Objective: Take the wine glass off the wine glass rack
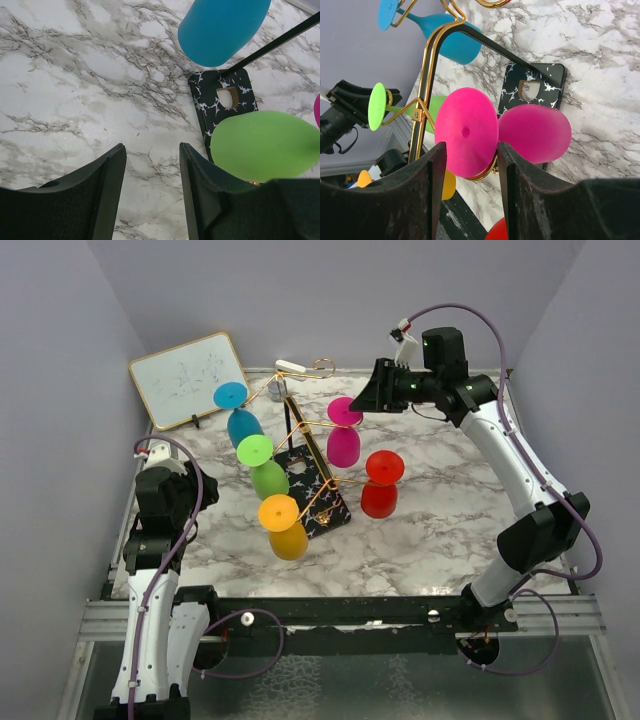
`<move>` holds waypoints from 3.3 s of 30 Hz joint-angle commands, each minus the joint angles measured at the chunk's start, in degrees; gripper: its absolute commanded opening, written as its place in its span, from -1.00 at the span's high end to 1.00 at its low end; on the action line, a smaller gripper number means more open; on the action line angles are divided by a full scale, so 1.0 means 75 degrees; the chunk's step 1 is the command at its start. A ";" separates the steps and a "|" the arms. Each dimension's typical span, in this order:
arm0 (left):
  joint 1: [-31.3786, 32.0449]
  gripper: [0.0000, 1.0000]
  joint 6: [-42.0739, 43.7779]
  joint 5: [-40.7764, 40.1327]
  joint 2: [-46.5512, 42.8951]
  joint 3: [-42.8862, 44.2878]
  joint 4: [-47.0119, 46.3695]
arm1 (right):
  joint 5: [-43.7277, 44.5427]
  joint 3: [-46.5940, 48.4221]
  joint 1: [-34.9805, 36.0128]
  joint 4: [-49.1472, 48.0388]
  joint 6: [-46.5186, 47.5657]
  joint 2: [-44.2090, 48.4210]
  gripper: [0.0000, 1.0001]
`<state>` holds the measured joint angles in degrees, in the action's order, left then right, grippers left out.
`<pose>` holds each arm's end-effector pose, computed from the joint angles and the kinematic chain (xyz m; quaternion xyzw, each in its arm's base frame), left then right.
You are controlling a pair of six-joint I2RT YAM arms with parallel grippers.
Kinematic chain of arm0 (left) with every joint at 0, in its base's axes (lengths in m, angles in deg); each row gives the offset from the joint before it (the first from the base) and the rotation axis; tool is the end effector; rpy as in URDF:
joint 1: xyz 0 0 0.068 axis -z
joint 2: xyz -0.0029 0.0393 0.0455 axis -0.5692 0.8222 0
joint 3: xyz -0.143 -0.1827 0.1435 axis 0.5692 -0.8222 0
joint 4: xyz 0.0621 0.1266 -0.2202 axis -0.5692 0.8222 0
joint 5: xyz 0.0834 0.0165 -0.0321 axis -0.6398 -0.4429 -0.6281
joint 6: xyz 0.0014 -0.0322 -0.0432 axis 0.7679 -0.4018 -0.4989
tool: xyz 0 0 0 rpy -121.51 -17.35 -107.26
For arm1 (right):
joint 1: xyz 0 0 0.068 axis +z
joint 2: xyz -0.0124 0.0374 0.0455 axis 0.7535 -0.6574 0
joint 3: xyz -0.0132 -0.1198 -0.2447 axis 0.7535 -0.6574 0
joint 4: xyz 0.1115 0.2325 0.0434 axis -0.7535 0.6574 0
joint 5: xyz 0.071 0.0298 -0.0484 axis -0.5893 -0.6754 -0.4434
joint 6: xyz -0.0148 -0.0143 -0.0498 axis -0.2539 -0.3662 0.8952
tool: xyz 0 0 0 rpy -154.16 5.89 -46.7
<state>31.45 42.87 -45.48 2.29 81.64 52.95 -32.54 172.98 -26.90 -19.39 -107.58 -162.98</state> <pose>0.1428 0.0052 0.3003 -0.1747 0.8232 -0.1293 0.5245 0.3311 0.1560 0.4043 -0.1184 0.8459 0.4244 0.3004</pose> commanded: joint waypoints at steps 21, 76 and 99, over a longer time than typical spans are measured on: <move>0.0078 0.02 -0.0055 -0.0067 -0.0100 0.0031 -0.0227 | 0.0440 0.0135 0.0257 -0.0565 -0.0109 0.0132 0.14; 0.0116 0.02 -0.0089 -0.0068 -0.0040 0.0030 -0.0195 | 0.1463 -0.2074 0.0147 -0.2434 -0.2016 0.1748 0.96; 0.0135 -0.17 -0.0091 -0.0045 -0.0065 0.0031 -0.0209 | -0.1689 -0.2224 0.0080 -0.2935 -0.2152 0.1231 0.96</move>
<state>32.19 42.61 -45.46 2.20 81.64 52.58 -39.41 155.01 -26.18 -38.30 -122.70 -151.37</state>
